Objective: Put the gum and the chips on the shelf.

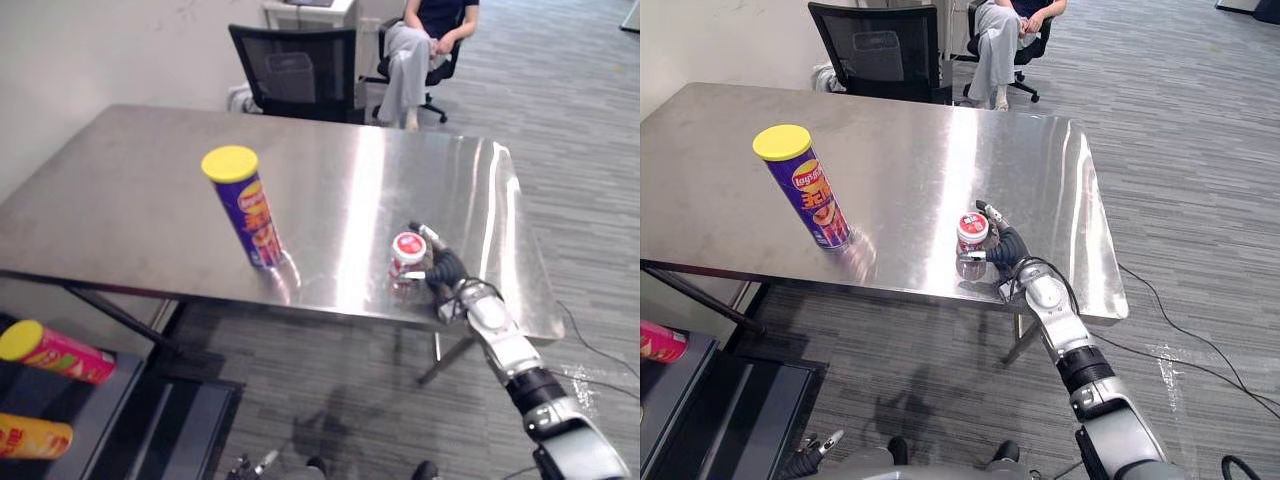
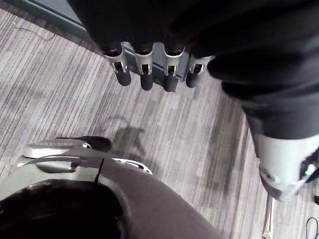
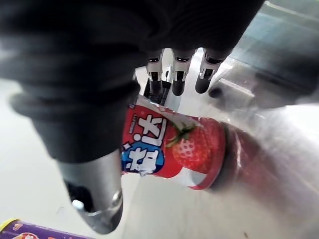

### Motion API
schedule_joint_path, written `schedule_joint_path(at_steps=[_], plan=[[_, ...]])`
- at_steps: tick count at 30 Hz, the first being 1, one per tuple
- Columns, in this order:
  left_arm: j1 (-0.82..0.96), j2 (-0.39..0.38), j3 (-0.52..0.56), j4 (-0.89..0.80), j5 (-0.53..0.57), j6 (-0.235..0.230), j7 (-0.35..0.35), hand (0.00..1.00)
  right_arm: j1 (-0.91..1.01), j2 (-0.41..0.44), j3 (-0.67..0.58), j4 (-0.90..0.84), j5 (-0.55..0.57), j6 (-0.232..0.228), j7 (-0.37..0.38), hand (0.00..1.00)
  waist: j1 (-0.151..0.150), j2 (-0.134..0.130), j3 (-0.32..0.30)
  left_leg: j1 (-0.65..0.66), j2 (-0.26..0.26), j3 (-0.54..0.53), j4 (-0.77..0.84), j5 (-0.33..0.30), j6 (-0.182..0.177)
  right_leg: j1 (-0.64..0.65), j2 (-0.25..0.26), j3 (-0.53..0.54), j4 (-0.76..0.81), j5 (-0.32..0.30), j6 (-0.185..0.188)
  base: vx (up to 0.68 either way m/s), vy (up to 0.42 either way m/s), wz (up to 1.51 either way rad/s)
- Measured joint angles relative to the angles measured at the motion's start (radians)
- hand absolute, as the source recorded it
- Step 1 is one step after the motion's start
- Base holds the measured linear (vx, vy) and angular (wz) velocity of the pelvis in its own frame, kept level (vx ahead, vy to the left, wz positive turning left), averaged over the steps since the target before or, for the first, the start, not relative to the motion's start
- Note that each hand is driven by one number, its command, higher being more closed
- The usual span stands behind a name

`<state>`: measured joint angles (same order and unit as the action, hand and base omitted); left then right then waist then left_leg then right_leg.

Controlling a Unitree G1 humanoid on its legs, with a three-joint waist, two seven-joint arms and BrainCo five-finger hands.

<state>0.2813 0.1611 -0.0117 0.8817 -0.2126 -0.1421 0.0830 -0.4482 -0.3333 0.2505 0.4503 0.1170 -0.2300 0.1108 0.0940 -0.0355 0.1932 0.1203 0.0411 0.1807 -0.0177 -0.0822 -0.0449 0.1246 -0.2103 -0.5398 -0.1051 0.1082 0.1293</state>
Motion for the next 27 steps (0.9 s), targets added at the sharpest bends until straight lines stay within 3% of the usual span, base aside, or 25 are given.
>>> schedule_joint_path(at_steps=[1,2,14,24,27], plan=[[0.0,0.0,0.0,-0.004,0.0,0.0,0.0,0.0,-0.002,0.0,0.0,0.0,0.0,0.0,0.0,0.0,0.003,0.002,0.001,0.0,0.0,0.0,-0.001,0.0,0.0,0.0,0.0,0.0,0.0,0.0,0.0,0.0,0.0,0.0],[0.0,-0.001,0.0,-0.005,0.0,0.0,0.0,0.0,-0.004,0.001,0.0,0.0,0.0,0.0,0.001,1.0,0.004,0.003,0.002,0.0,0.0,-0.001,-0.002,0.001,-0.001,0.0,0.001,-0.001,0.0,0.0,0.0,0.0,0.0,0.0],[-0.001,-0.002,-0.001,-0.013,0.001,0.0,0.0,0.0,-0.059,0.042,0.031,0.037,0.0,0.004,-0.04,1.0,0.025,0.005,0.003,0.001,-0.002,-0.006,-0.015,0.01,-0.001,-0.002,0.0,-0.008,0.0,0.0,0.0,0.0,0.0,0.01],[0.0,-0.002,-0.002,-0.014,0.022,-0.001,0.0,0.0,-0.059,0.061,0.031,0.036,0.013,0.005,-0.064,1.0,0.023,0.005,0.003,0.002,-0.002,-0.004,-0.015,0.01,0.0,-0.002,0.0,-0.005,0.001,0.0,0.0,0.0,0.0,0.0],[0.0,-0.002,-0.002,-0.014,0.022,0.0,0.001,0.0,-0.046,0.06,0.019,-0.046,0.019,0.009,-0.072,1.0,0.019,0.005,0.003,0.002,-0.001,-0.002,-0.015,0.01,0.0,-0.004,0.0,-0.002,0.001,0.0,0.0,0.0,0.0,0.0]])
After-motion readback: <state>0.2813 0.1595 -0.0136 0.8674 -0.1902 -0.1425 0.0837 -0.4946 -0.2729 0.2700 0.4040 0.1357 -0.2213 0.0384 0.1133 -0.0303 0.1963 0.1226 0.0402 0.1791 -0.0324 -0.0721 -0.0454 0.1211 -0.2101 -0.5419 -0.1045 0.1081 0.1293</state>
